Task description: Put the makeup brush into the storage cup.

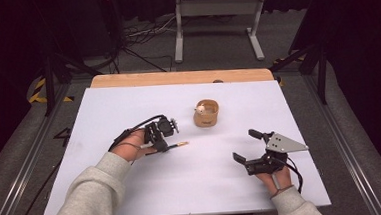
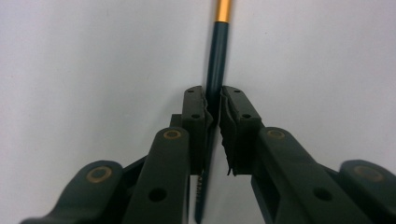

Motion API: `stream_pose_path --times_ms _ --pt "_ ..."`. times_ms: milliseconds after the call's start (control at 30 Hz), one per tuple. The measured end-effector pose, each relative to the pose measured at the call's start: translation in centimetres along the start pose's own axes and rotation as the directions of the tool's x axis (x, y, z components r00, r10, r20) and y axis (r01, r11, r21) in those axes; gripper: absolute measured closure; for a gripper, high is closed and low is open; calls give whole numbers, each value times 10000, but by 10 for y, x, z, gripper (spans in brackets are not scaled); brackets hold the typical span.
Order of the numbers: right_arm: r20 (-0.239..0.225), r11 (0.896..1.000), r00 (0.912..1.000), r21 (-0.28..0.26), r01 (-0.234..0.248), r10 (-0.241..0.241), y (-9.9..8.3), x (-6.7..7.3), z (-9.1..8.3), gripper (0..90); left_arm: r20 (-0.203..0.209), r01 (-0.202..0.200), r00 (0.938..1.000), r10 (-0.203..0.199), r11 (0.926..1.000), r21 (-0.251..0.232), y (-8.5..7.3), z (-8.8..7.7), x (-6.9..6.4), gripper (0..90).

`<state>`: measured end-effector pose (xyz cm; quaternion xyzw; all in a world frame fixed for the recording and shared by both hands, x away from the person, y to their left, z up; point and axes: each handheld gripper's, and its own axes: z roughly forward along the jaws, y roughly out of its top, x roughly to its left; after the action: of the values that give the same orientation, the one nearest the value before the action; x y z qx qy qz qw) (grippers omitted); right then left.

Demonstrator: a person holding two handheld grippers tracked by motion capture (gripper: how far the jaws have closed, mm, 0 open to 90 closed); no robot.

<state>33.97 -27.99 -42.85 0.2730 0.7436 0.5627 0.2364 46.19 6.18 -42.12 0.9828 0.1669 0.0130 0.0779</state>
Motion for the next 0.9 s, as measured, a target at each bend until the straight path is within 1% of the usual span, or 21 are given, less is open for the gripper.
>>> stream_pose_path --times_ms 33,200,400,467,533,600,700,800,833,867,900 --pt "1 10000 10000 5 4 -4 0 0 0 21 4 -7 10000 7 10000 73 0 0 0 819" --pt "13 10000 10000 8 -3 3 0 0 0 21 -20 -53 10000 53 9999 88 1 0 -1 822" --pt "8 10000 10000 5 -20 20 0 0 0 21 4 -175 9998 175 9992 372 3 -1 -3 824" --pt "18 10000 10000 3 -26 26 0 0 0 21 -21 -227 9997 228 9990 391 3 -1 -3 825" --pt "18 10000 10000 0 -36 36 0 0 0 21 34 -190 9998 189 9990 410 3 -1 -4 825" --pt "-3 10000 10000 3 -15 15 0 0 0 21 32 -230 9997 229 9992 312 3 -2 -4 826" --pt "8 10000 10000 -17 -43 43 0 0 0 21 70 -160 9998 159 9998 83 2 -7 -4 826" --pt "16 10000 10000 1 -35 35 0 0 0 21 102 -168 9998 168 9999 -8 1 -10 -4 826" --pt "0 10000 10000 2 -32 32 0 0 0 21 62 -184 9998 185 9997 -140 1 -13 -5 826" --pt "5 10000 10000 9 -33 33 0 0 0 21 73 -158 9998 161 9991 -381 0 -20 -6 826" --pt "5 10000 10000 9 -33 33 0 0 0 21 73 -158 9998 161 9991 -381 0 -20 -6 826"
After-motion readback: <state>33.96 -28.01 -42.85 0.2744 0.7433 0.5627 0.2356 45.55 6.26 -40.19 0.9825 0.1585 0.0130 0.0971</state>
